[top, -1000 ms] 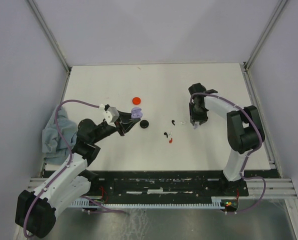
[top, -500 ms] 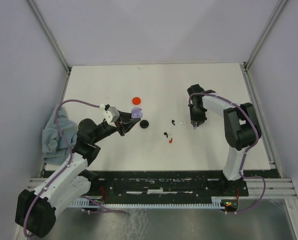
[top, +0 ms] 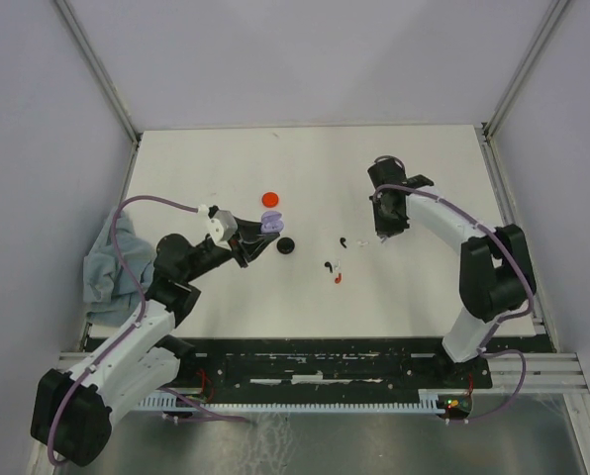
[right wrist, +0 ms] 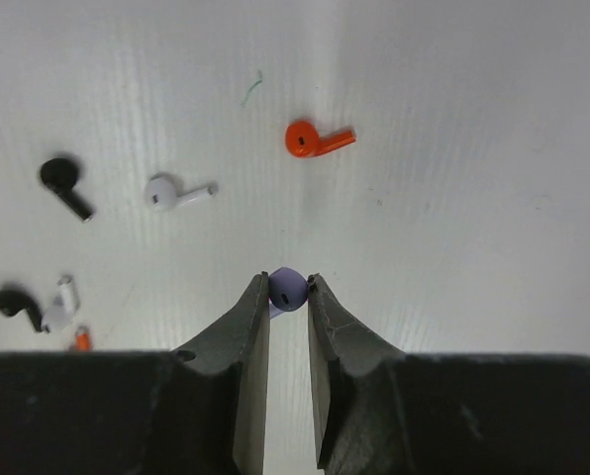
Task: Insert the wireless bluetooth earbuds into the charging case
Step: Pick up the earbud from the center of the board, then place the earbud in the charging case.
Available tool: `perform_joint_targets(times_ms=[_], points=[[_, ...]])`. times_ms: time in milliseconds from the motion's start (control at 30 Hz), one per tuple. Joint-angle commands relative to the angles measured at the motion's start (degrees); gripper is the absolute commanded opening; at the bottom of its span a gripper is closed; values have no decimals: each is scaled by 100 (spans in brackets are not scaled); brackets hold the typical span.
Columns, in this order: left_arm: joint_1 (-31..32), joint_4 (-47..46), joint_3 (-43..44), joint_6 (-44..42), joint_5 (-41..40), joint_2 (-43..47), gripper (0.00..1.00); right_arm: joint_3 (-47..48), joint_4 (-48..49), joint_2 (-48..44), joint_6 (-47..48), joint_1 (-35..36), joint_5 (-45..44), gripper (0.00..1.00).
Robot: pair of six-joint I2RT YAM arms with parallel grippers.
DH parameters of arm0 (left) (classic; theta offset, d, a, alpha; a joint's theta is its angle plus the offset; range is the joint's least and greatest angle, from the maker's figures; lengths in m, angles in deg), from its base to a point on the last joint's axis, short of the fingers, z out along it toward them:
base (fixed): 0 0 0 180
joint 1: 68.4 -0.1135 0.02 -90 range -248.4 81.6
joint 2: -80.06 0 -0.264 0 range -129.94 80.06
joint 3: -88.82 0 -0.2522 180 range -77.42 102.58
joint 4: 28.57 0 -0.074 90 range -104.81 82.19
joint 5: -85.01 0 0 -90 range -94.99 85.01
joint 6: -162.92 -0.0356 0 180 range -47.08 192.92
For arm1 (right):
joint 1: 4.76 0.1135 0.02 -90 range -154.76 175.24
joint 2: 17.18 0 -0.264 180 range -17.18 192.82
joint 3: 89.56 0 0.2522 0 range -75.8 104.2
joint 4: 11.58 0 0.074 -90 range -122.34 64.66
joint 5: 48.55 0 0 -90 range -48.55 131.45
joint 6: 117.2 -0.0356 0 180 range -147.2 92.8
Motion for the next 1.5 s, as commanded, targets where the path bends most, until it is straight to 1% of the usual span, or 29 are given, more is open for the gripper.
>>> perform_joint_targets(times_ms=[0, 200, 400, 500, 700, 900, 1033, 1300, 1467], points=[[20, -457, -11, 351, 148, -54, 3, 269, -62, -884, 198, 430, -461, 24], [27, -671, 17, 546, 220, -144, 3, 632, -4, -1602, 421, 1150, -944, 24], [21, -715, 94, 673, 212, -248, 3, 1072, 183, -2061, 632, 1898, -1298, 23], [22, -760, 137, 815, 209, -328, 3, 1120, 444, -2326, 832, 2215, -1480, 22], [23, -976, 294, 1347, 237, -607, 3, 1000, 1291, -2710, 1296, 2811, -1617, 22], [27, -1214, 419, 1865, 361, -790, 3, 689, 2301, -2920, 1896, 3467, -1643, 23], [20, -1414, 439, 2128, 398, -789, 3, 496, 2842, -2955, 2183, 3785, -1637, 23], [24, -1481, 487, 2327, 452, -758, 3, 168, 3545, -2938, 2609, 4233, -1515, 24], [27, -1554, 456, 2386, 468, -762, 3, 141, 3707, -2867, 2627, 4365, -1386, 24]])
